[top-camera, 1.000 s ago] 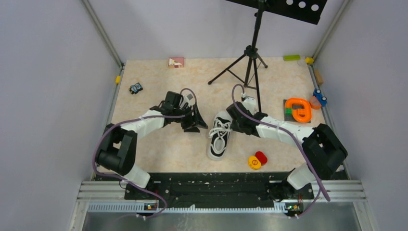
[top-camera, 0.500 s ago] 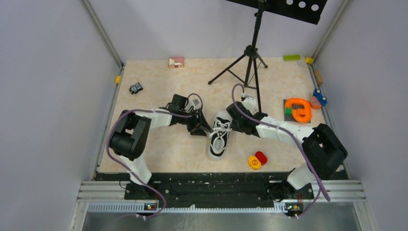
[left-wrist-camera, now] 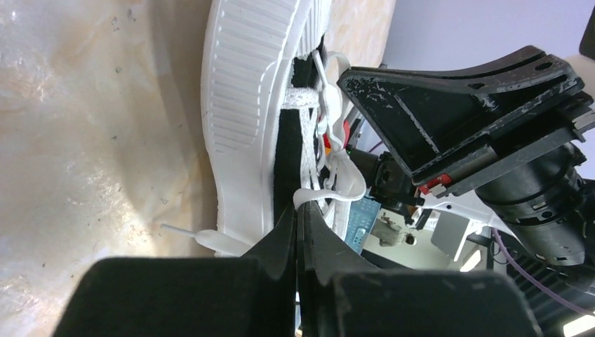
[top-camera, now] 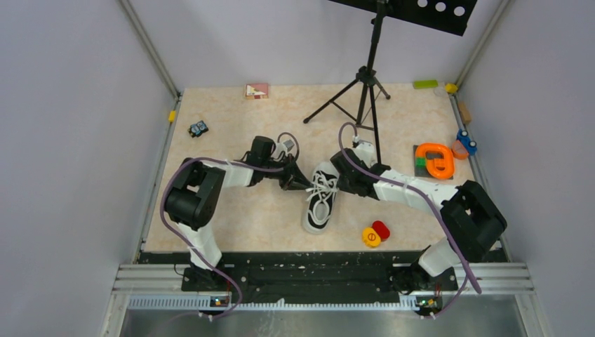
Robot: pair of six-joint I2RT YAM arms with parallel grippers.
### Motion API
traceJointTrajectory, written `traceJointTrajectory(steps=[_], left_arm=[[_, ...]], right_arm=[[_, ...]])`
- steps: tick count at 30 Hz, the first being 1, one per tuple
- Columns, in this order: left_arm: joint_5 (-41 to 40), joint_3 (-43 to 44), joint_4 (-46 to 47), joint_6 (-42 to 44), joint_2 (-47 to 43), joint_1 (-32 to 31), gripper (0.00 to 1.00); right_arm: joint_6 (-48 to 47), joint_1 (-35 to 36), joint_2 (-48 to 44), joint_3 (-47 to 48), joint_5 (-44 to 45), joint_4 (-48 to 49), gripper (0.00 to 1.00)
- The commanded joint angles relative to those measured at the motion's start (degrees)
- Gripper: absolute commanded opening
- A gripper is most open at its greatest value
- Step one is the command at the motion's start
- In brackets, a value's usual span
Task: Tie the shoes
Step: Tie the shoelace on the shoe.
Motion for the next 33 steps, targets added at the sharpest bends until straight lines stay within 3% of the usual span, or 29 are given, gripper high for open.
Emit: traceJointTrajectory(steps=[1, 5, 9, 22, 33], left_arm=[[-1.44, 1.55, -4.92, 4.36, -4.33, 0.03, 0.00], [-7.43, 3.76, -16.63, 10.79, -7.87, 0.49, 0.00], [-9.61, 3.81, -22.57, 14.16, -10.20, 2.04, 0.00], [-13.02, -2.10, -22.45, 16.30, -10.87, 4.79, 0.00], [-14.14, -0.12, -27.65, 19.75, -14.74, 5.14, 0.00]], right_arm=[[0.24, -0.75, -2.02, 0.64, 2.93, -1.13, 0.00], [0.58, -0.77, -2.51, 0.28, 3.77, -1.57, 0.00], [0.94, -0.83, -3.77, -0.51, 5.26, -2.01, 0.00], [1.79, -1.28, -4.65, -3.49, 7.07, -1.17, 0.00], [1.87, -1.28, -4.93, -3.72, 7.76, -0.95, 0.00]])
